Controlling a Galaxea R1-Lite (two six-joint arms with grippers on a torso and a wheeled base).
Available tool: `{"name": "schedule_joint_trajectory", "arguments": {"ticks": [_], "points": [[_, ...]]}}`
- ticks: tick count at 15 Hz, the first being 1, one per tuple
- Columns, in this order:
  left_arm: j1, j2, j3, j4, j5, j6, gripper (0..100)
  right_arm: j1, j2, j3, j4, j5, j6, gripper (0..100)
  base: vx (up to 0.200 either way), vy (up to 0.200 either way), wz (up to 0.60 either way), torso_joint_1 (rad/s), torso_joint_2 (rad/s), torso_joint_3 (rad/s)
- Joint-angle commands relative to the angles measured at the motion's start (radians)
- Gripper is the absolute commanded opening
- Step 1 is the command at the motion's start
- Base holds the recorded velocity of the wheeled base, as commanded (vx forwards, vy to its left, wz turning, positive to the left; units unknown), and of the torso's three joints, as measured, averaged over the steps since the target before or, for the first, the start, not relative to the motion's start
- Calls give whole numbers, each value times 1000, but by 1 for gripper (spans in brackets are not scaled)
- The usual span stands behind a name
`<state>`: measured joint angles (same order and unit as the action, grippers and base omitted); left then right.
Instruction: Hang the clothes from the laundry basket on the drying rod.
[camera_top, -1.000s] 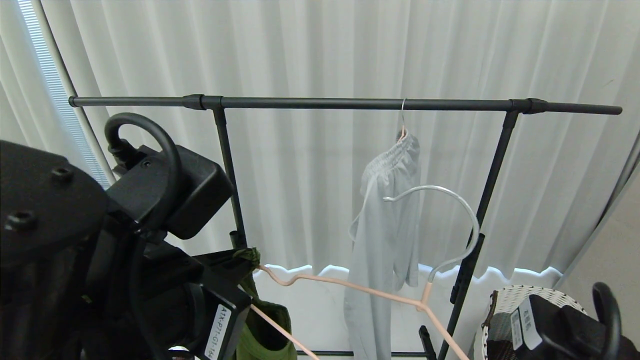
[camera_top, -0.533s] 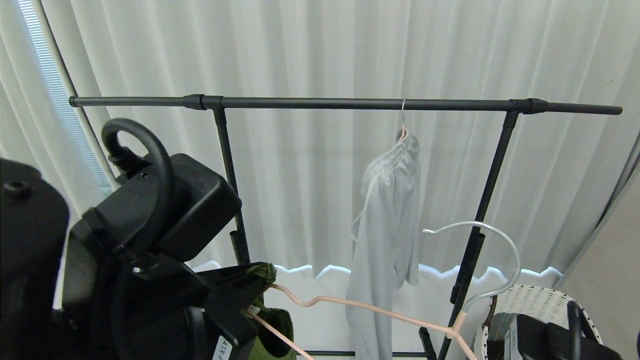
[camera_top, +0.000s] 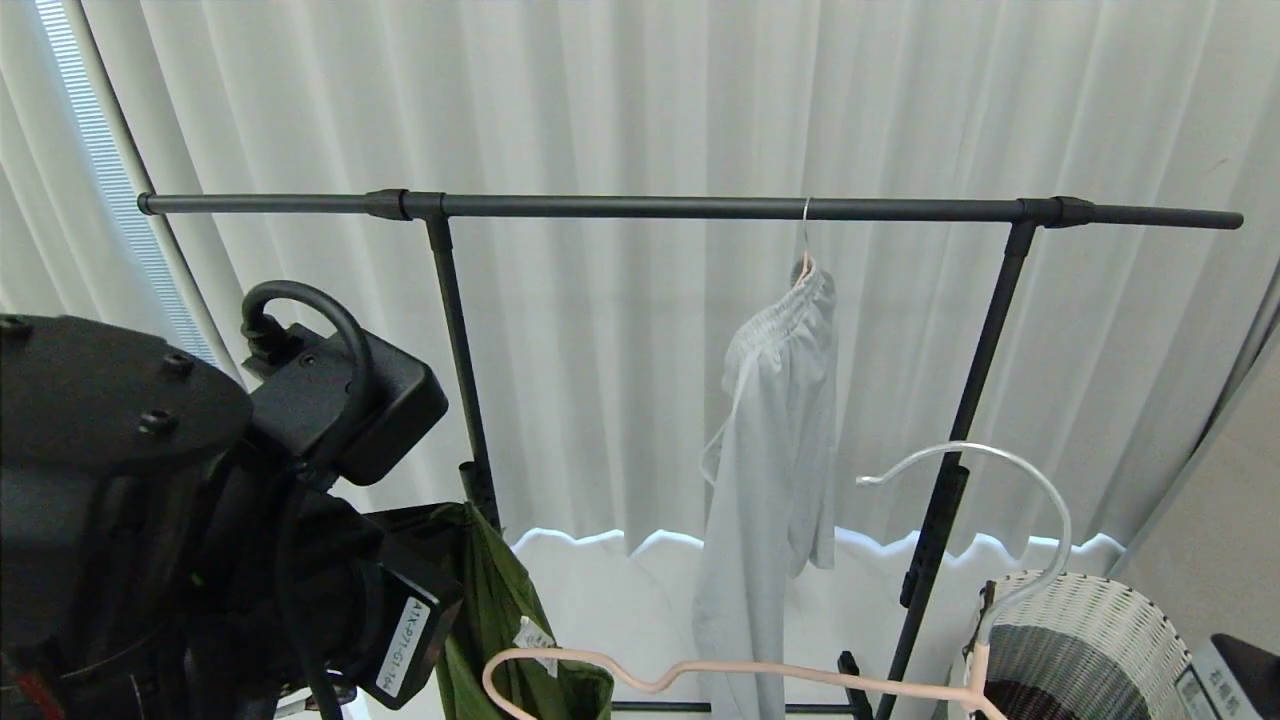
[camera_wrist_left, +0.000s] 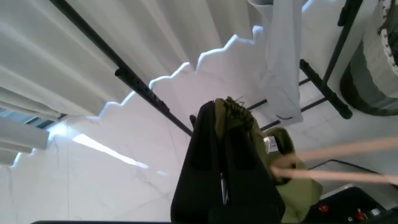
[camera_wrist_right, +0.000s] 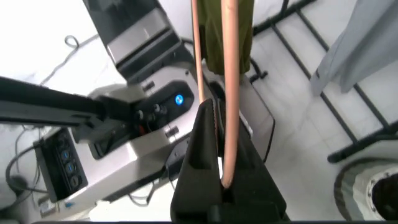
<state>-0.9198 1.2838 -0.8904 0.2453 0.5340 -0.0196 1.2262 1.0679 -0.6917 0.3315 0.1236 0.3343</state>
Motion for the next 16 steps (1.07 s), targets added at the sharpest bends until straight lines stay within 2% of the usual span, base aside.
{"name": "schedule_joint_trajectory", "arguments": {"ticks": [1,7,11,16], "points": [[-7,2,-1,0,-2,-2,0,-17,-19,9,-25,-1,-1,0,0,0,0,0,0,0],[-21,8,-2,-35,0,-26,0,-68,75,11,-144,-4,-23,0,0,0,0,0,0,0],[-50,9,-4,-54,-2,-28,0,-88,169,9,-285,-6,-26,0,0,0,0,0,0,0],[-125,11,-5,-110,-29,-30,0,-89,284,6,-394,-16,-24,0,0,0,0,0,0,0]]}}
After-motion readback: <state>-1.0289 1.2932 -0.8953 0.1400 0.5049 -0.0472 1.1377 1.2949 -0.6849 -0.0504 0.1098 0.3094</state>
